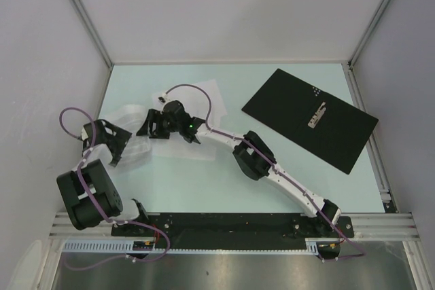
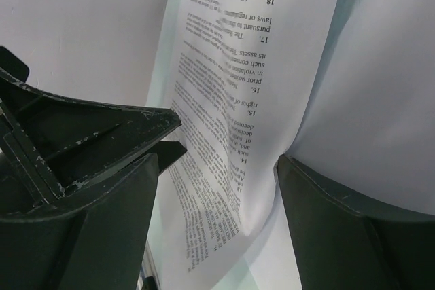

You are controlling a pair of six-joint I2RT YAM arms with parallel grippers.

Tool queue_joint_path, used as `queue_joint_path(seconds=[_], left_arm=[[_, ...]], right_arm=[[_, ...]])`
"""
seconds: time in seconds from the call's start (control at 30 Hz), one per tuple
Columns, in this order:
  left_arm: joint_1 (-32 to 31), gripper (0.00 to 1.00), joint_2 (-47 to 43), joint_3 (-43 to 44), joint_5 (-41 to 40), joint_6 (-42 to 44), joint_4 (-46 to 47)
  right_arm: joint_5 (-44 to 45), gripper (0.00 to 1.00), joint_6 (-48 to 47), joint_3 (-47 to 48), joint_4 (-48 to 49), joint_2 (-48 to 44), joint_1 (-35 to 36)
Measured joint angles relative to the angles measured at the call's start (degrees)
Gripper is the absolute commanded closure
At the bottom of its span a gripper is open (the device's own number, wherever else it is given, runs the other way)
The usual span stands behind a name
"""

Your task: Put the files into the folder

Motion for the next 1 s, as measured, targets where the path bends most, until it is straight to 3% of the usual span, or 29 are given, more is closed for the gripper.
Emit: queue_joint_path(seconds=[0.2, 0.4, 0.7, 1.0], left_arm=[[0.04, 0.00, -0.46, -0.50, 0.22, 0.07, 0.59], [0.11, 0.00, -0.76, -0.76, 0.55, 0.15, 0.74], [0.44, 0.00, -1.86, -2.56, 2.58, -0.61, 2.75], [0.52, 0.00, -3.37, -5.09, 4.68, -1.70, 6.47]], right_arm=[[-1.33, 0.25, 1.64, 0.02, 2.12, 0.66, 0.87], [-2.21, 0.17, 0.90, -1.03, 4.79, 0.79, 1.18], [-1.22, 0.14, 0.72, -20.35, 6.84, -11.21, 0.39], [-3.69, 0.27, 4.59, -21.62, 9.46, -11.10, -0.37]])
